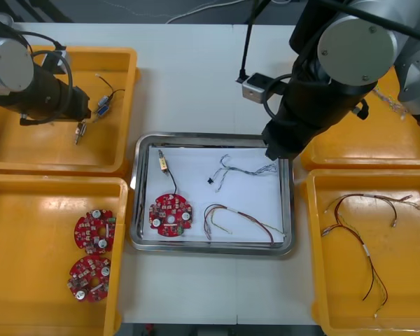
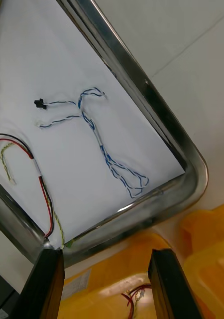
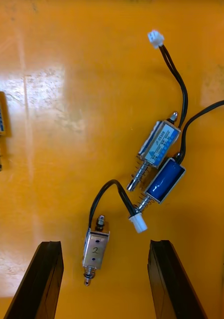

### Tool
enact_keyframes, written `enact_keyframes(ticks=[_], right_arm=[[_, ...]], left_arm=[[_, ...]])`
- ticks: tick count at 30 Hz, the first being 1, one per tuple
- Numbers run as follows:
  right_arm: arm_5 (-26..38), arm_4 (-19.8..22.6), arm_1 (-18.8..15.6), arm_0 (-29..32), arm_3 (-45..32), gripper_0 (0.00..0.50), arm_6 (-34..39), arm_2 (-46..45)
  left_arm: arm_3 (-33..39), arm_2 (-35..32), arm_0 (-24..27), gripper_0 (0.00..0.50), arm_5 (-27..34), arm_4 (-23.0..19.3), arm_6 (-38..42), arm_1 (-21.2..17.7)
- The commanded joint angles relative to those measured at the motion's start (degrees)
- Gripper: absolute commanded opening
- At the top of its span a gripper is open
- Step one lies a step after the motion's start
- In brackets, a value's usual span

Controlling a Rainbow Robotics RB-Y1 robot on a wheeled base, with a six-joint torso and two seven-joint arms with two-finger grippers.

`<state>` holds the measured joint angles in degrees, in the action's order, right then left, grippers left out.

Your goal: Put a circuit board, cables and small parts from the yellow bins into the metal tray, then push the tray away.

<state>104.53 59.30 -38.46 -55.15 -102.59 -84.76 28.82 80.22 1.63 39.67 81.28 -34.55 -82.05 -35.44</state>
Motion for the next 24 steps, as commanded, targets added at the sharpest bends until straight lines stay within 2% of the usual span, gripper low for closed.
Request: enact_keyframes(ticks=[1, 13, 24], right_arm=[[2.53, 0.99, -3.29, 0.04, -3.75, 0.5, 7.59, -5.79], [5.47, 0.99, -9.88, 8.13, -10.17, 0.5, 24.73, -16.07], [5.47, -1.2, -15.07, 18.41, -19.31, 0.5, 34.13, -23.81]], left_arm=[[0.2, 0.74, -1.79, 0.5, -2.26, 0.71, -6.89, 1.16], [0.2, 0.74, -3.72, 0.5, -3.76, 1.68, -9.27, 1.51], [-1.11, 1.89, -5.22, 0.5, -7.98, 2.91, -10.06, 2.3]])
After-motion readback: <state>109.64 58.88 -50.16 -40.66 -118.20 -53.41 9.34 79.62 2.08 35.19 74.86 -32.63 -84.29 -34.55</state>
